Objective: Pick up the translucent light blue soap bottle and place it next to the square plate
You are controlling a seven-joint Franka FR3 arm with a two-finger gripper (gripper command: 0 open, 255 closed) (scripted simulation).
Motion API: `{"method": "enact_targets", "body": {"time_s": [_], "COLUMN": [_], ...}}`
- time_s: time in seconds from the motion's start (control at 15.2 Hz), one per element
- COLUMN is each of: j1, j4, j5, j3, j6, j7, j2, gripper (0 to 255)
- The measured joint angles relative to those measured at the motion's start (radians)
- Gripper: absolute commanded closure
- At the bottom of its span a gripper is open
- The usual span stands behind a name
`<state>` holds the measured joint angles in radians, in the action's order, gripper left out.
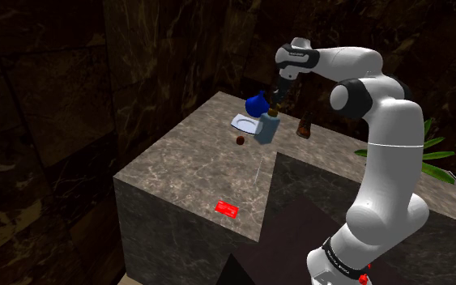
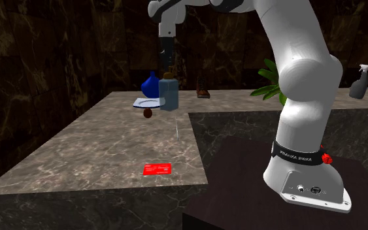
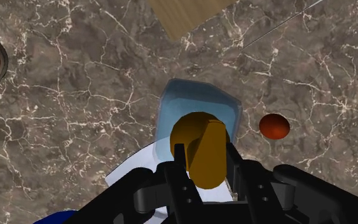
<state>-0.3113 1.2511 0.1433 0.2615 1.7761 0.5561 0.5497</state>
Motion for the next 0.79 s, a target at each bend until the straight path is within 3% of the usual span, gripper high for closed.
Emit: {"method": "enact_targets", "body": {"time_s": [0.46, 0.53, 0.79], "j1": [0.001, 0.001, 0.001], "j4": [0.015, 0.015, 0.015], "j5": [0.000, 0.000, 0.000], "j3": [0.000, 0.000, 0.000], "j6": [0.015, 0.015, 0.016], "j7": [0.000, 0.000, 0.000], "j2": [0.000, 0.000, 0.000], "gripper": [255, 0, 0]}}
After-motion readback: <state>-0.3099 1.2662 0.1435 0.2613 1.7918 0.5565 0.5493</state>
